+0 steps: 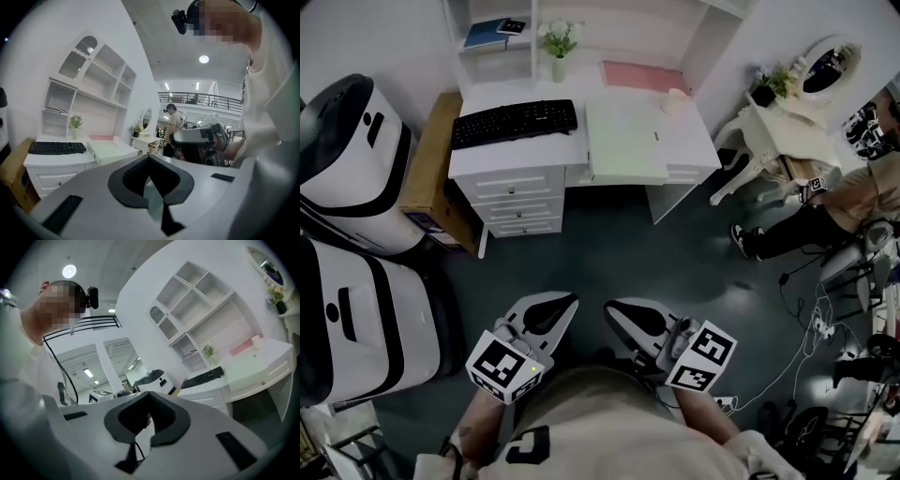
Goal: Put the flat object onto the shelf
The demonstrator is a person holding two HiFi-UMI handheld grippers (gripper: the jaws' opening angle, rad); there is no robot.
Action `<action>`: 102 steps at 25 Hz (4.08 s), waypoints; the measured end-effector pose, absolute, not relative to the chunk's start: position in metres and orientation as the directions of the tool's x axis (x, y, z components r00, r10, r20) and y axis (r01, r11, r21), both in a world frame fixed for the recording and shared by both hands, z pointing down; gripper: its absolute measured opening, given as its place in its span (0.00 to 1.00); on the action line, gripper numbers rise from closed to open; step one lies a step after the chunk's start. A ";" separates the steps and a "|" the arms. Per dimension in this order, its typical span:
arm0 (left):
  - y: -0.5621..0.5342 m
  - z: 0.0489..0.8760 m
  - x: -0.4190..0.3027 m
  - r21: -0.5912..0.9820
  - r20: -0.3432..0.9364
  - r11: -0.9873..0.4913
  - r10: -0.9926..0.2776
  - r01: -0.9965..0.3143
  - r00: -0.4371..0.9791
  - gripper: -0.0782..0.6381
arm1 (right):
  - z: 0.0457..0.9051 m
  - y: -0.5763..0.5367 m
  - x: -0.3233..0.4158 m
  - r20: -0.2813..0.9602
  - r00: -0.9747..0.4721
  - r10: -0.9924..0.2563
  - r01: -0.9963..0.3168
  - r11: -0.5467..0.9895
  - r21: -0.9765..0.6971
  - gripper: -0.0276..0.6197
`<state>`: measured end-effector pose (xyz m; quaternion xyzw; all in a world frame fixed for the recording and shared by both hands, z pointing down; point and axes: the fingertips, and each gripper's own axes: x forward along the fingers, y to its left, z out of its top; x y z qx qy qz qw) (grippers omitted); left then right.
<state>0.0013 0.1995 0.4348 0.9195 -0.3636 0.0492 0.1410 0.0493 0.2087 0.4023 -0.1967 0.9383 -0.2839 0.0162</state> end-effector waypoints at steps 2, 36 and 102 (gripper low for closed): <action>0.199 0.435 -0.006 0.226 0.190 -0.697 -0.654 -0.681 0.732 0.13 | 0.401 0.210 0.040 0.086 -0.929 -0.360 -0.350 0.777 -0.523 0.08; 0.139 0.442 -0.021 0.241 0.223 -0.629 -0.705 -0.739 0.673 0.13 | 0.416 0.147 0.026 0.288 -0.911 -0.297 -0.348 0.926 -0.146 0.08; -0.047 0.449 0.091 0.238 0.301 -0.759 -0.535 -0.606 0.789 0.13 | 0.545 -0.068 0.173 0.348 -0.758 -0.552 -0.485 0.119 -0.867 0.08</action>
